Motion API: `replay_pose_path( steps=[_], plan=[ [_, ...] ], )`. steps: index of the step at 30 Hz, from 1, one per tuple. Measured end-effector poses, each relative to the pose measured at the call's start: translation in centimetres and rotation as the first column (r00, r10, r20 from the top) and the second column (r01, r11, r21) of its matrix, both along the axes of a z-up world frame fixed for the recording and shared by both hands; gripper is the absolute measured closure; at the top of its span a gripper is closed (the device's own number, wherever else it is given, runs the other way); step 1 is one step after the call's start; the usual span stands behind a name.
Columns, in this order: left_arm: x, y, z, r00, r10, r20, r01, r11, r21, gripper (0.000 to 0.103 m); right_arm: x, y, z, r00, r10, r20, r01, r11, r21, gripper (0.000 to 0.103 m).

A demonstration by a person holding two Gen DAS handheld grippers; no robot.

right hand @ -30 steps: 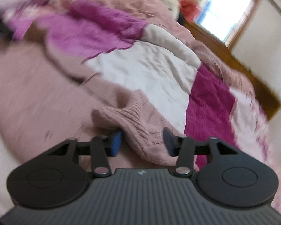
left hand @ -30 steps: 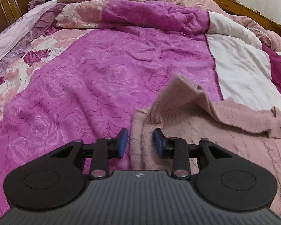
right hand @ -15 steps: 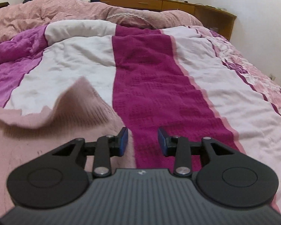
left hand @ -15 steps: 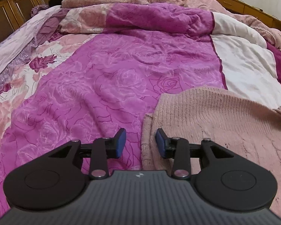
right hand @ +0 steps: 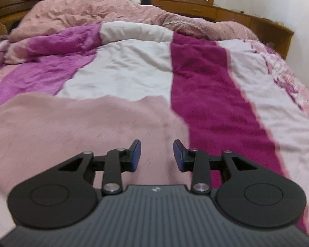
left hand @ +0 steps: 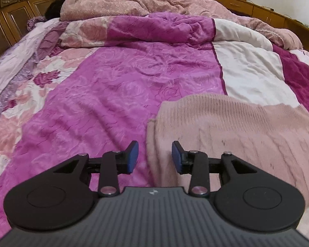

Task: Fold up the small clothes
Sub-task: 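Smooth the folded cardigan with both open grippers and withdraw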

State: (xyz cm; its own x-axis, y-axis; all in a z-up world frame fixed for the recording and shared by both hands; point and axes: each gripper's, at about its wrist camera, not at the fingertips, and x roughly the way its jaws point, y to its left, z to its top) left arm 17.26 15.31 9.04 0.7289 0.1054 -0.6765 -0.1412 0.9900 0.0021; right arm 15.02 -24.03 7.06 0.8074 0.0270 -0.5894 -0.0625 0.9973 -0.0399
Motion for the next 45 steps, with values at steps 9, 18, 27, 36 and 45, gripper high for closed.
replay_pose_path(
  steps=[9, 18, 27, 36, 45],
  plan=[
    [-4.0, 1.0, -0.2, 1.0, -0.01, -0.027, 0.009, 0.999, -0.042, 0.06, -6.3, 0.3, -1.6, 1.0, -0.022, -0.002, 0.022, 1.0, 0.011, 0.066],
    [-4.1, 1.5, 0.4, 0.999, 0.03, 0.016, -0.028, 0.996, -0.089, 0.059, -6.3, -0.8, -2.5, 0.997, -0.07, -0.034, 0.071, 0.997, 0.041, 0.062],
    [-2.1, -0.7, -1.7, 0.999, 0.011, -0.035, -0.012, 1.0, -0.019, 0.059, -6.9, -1.5, -2.1, 0.996, -0.088, 0.003, 0.087, 0.99, 0.111, 0.062],
    [-2.4, 0.3, -2.9, 0.997, 0.059, -0.059, -0.061, 0.997, -0.045, 0.049, -6.6, -4.6, -4.2, 0.98, -0.164, -0.11, 0.191, 0.928, 0.32, 0.05],
    [-6.5, -2.2, 0.7, 0.998, 0.032, -0.059, -0.04, 0.99, -0.137, 0.048, -6.9, -6.3, -4.2, 0.98, -0.177, -0.092, 0.199, 0.854, 0.481, 0.032]
  ],
)
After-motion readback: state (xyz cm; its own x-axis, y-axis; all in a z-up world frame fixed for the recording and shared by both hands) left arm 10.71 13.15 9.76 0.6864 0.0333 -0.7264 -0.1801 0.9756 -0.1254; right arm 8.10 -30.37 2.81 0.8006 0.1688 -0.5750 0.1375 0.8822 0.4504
